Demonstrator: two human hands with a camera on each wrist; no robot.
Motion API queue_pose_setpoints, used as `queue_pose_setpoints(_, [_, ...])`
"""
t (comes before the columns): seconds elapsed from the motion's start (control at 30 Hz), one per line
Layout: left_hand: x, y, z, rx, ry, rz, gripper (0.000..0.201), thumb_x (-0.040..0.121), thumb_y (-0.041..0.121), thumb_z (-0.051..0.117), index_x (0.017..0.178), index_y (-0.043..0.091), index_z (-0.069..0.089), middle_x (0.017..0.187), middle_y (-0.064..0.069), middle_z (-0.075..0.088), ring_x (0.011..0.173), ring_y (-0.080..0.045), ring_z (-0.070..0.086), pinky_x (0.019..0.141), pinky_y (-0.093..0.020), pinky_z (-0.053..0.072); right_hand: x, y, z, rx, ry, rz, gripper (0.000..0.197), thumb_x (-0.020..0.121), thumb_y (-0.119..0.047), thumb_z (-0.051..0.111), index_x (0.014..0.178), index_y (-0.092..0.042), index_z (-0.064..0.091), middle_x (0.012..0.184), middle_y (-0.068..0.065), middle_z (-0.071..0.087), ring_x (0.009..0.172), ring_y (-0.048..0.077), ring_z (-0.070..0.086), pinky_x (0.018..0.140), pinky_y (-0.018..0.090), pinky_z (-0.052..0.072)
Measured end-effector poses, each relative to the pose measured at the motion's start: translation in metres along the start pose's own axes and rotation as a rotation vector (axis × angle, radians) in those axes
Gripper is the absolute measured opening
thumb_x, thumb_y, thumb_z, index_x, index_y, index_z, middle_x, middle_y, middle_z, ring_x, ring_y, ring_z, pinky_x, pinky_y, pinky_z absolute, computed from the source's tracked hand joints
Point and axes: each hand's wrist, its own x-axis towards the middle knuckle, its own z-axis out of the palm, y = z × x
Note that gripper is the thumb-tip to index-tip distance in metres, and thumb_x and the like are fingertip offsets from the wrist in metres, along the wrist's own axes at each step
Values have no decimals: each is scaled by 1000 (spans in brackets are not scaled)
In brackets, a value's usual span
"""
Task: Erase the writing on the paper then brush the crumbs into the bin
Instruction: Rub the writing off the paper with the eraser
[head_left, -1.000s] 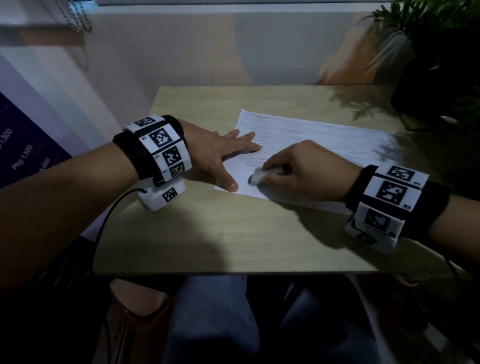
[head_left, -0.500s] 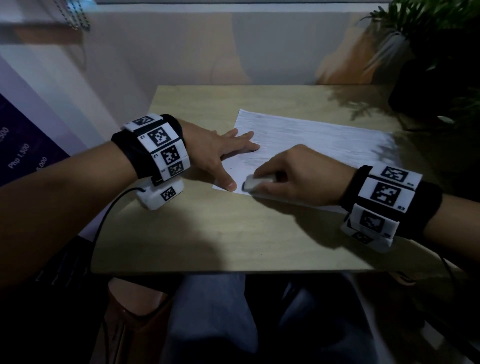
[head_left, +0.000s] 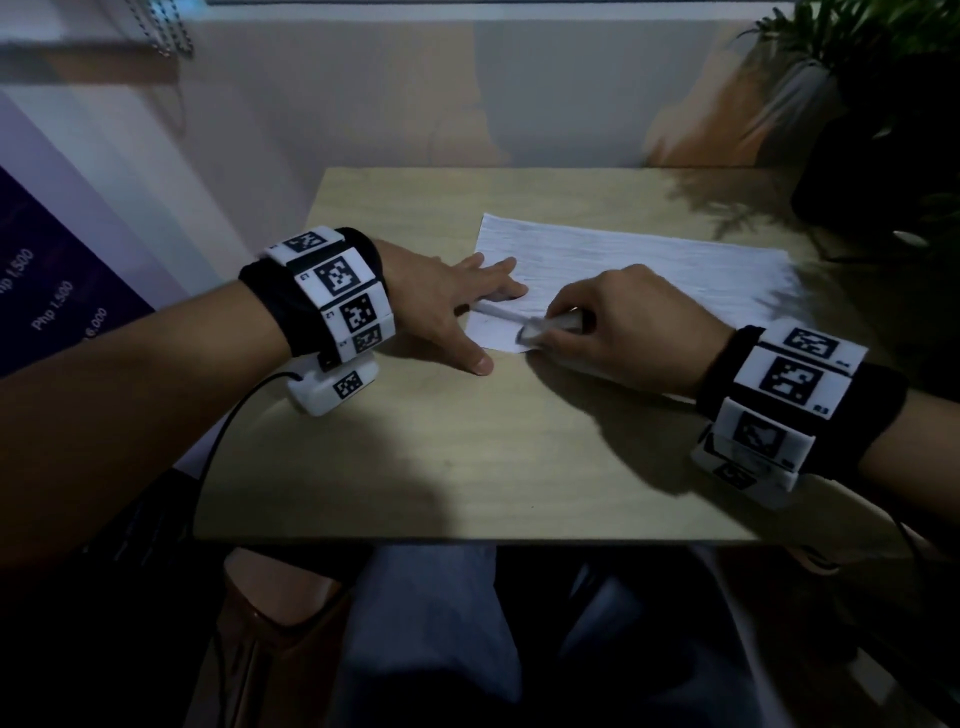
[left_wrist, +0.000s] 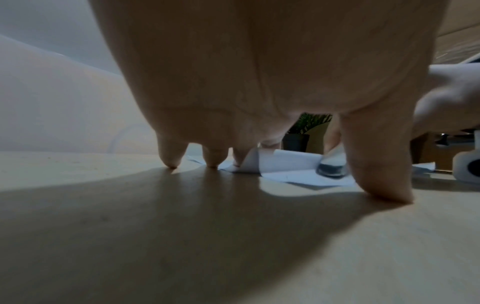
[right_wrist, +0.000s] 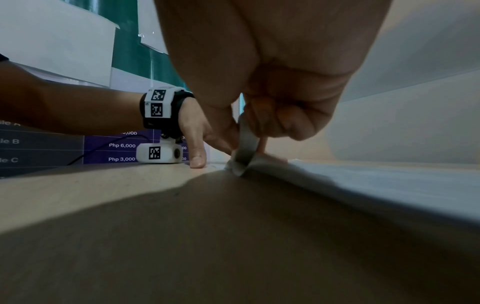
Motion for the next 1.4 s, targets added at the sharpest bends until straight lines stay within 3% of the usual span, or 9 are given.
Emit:
queue_pose_setpoints(0.2, [-5,6,-1,-26,3,6,96,88,69,58,161,44,-1,166,19,-23,153,-6,-21,126,-43,-10,-8,-12,-5,156,-209,-67,34,85,-59,61,91,-27,72,69,-9,64,68,6,57,64,22,43])
queue_pose_setpoints(0.37, [-3,7,-1,-3,4,0,100,89,65,62,160,43,-4,166,17,-24,153,-7,-21,127,-44,-9,0,0,-2,128,0,24,16,89,-36,63,96,-22,67,74,-10,61,75,15,58,69,32,43])
queue_pose_setpoints(0.5, [0,-3,-2,-2,-36,4,115,70,86,63,154,57,-9,164,24,-26,153,-10,-23,126,-51,-6,-3,0,-3,128,-145,-9,26,88,-53,64,98,-29,64,74,-15,59,70,3,55,64,23,39])
queue_pose_setpoints(0.57, [-2,0,-2,20,-36,8,110,80,79,63,155,54,-13,164,21,-27,153,-10,-24,126,-49,-9,-5,-3,-2,143,-208,-37,32,84,-61,64,95,-31,65,75,-15,62,69,-2,56,62,18,37])
queue_pose_setpoints(0.7, [-6,8,-1,58,-35,-7,101,88,69,59,155,51,-15,164,12,-32,152,-15,-28,124,-50,-12,-1,4,-5,112,-66,33,35,81,-61,69,92,-28,67,71,-16,60,67,-1,55,59,21,37])
queue_pose_setpoints(0.83, [-7,7,-3,54,-53,-14,105,79,77,54,155,53,-15,164,12,-32,151,-15,-29,124,-52,-13,-6,-5,-7,167,-225,-58,33,83,-60,65,89,-27,65,73,-11,61,68,3,55,61,22,40])
queue_pose_setpoints(0.97, [-8,9,0,33,-20,-5,95,80,80,39,158,51,-9,166,11,-27,153,-17,-25,124,-53,-12,-1,1,-7,209,-18,21,18,86,-41,63,90,-24,65,76,-9,63,72,9,56,66,30,41])
queue_pose_setpoints(1.07, [-7,8,2,50,-5,-9,89,92,71,46,158,50,-9,166,11,-27,153,-19,-25,124,-52,-12,3,12,-8,167,51,104,13,89,-35,61,94,-23,62,80,-13,59,78,13,55,67,30,35])
queue_pose_setpoints(1.4, [-6,3,-4,47,-69,-2,103,87,72,57,155,51,-18,162,18,-34,150,-10,-31,124,-50,-15,-1,7,-5,134,-204,-23,29,87,-56,67,90,-28,61,73,-13,61,69,3,55,61,21,40])
